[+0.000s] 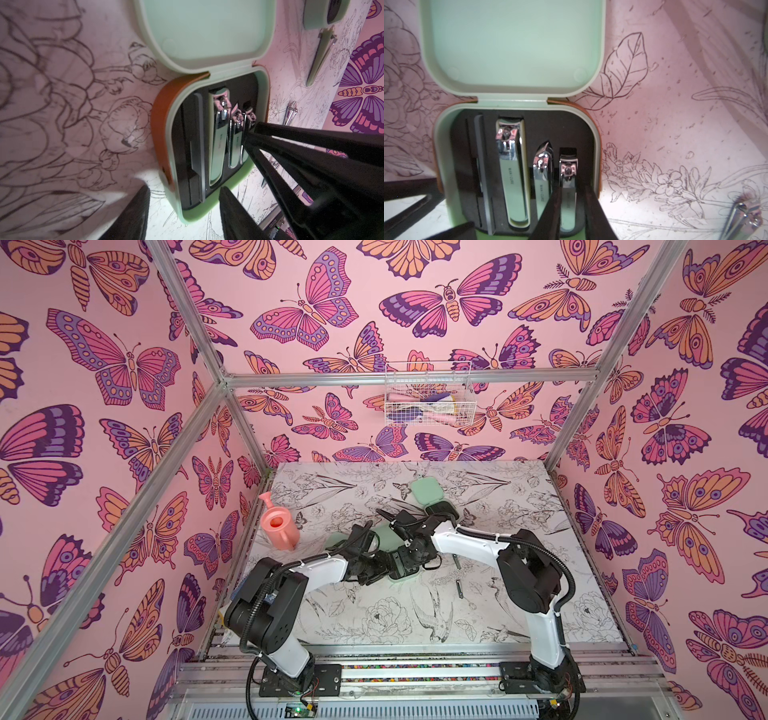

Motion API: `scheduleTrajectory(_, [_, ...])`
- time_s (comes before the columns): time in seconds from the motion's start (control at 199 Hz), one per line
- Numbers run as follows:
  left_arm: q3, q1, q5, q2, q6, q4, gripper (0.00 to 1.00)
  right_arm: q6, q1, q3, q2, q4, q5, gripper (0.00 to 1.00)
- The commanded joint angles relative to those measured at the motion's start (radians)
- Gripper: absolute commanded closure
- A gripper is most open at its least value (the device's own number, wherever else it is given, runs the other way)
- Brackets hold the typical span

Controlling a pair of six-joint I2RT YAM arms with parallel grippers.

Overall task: Organize nail clipper sets
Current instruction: Place the nail clipper in the storage box.

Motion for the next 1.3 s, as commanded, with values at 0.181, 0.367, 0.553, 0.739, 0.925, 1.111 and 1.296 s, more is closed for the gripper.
scheduleTrajectory(0.181, [-0.030, 0.006, -0.017, -0.002, 0.008, -0.039, 0.44, -0.005, 0.006, 0.010, -0.072, -0.034, 0.001, 0.85])
scheduleTrajectory(0.367, [-0.030, 0.006, -0.017, -0.002, 0.007, -0.039, 0.44, -0.003, 0.006, -0.004, -0.076, -0.036, -0.016, 0.88])
scheduleTrajectory(0.553, [-0.028, 0.006, -0.017, 0.001, 0.008, -0.040, 0.44, 0.002, 0.008, -0.028, -0.076, -0.046, -0.040, 0.90])
scheduleTrajectory(0.739, [-0.026, 0.006, -0.014, 0.008, 0.007, -0.040, 0.44, 0.017, 0.009, -0.056, -0.074, -0.030, -0.062, 0.91])
scheduleTrajectory(0.925, [-0.026, 0.006, -0.015, 0.007, 0.007, -0.040, 0.44, 0.024, 0.014, -0.058, -0.057, -0.019, -0.072, 0.92])
scheduleTrajectory(1.111, [-0.024, 0.007, -0.015, 0.008, 0.006, -0.040, 0.44, 0.036, 0.014, -0.068, -0.044, -0.020, -0.067, 0.92])
scheduleTrajectory(1.296, [-0.024, 0.007, -0.012, 0.009, 0.007, -0.040, 0.44, 0.051, 0.014, -0.092, -0.032, -0.008, -0.066, 0.93])
